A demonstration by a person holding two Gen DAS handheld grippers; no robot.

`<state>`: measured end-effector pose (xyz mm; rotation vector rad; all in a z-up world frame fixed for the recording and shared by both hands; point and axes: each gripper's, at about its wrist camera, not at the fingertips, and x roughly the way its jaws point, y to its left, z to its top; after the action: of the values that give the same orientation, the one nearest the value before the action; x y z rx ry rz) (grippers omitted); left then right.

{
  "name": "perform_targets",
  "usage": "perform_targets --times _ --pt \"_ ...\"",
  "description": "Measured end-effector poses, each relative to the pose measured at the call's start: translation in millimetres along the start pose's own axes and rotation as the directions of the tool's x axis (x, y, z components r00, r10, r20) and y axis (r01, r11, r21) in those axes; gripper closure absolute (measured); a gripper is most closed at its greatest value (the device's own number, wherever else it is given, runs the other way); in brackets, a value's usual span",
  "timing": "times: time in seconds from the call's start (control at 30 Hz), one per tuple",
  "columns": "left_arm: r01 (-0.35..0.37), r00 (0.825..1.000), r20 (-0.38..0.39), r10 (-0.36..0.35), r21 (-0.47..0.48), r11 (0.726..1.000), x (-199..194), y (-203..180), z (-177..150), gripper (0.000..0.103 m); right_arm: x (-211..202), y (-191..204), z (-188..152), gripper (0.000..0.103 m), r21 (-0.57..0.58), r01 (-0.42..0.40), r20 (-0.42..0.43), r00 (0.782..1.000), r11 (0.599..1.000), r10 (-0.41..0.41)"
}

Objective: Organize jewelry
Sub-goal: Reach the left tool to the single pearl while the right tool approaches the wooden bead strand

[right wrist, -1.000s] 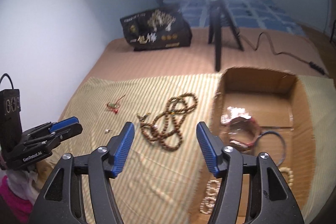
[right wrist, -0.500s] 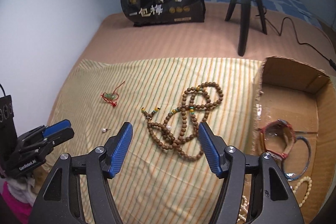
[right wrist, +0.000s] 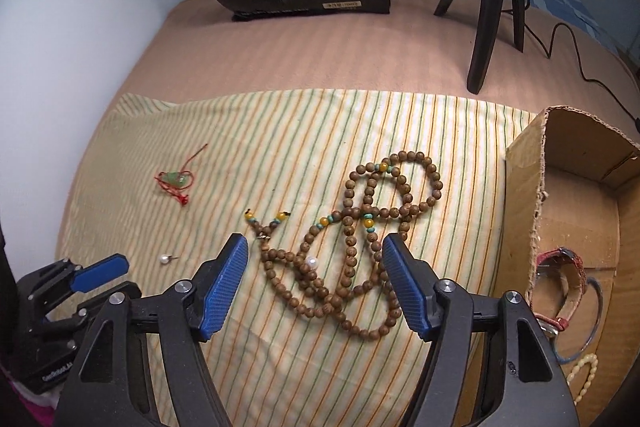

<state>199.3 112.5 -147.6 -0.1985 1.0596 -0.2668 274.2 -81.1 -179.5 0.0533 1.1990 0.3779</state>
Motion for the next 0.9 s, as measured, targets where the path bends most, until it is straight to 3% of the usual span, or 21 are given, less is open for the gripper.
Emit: perform_targets --times 0.37,0.5,0.9 --pt "-0.011 1.0 -0.011 0.012 0.035 0.999 14 0 1 0.071 30 -3 11 0.033 0.039 0.018 -0.051 0.999 0.999 -0.016" --pt "-0.016 1.0 -0.017 0.017 0.034 0.999 18 2 0 0.071 37 -3 16 0.029 0.054 0.017 -0.057 0.998 0.998 -0.014" --pt "-0.063 0.998 -0.025 0.066 0.105 0.992 28 -2 -6 0.071 46 3 25 0.029 0.054 0.098 -0.063 0.994 0.994 -0.094"
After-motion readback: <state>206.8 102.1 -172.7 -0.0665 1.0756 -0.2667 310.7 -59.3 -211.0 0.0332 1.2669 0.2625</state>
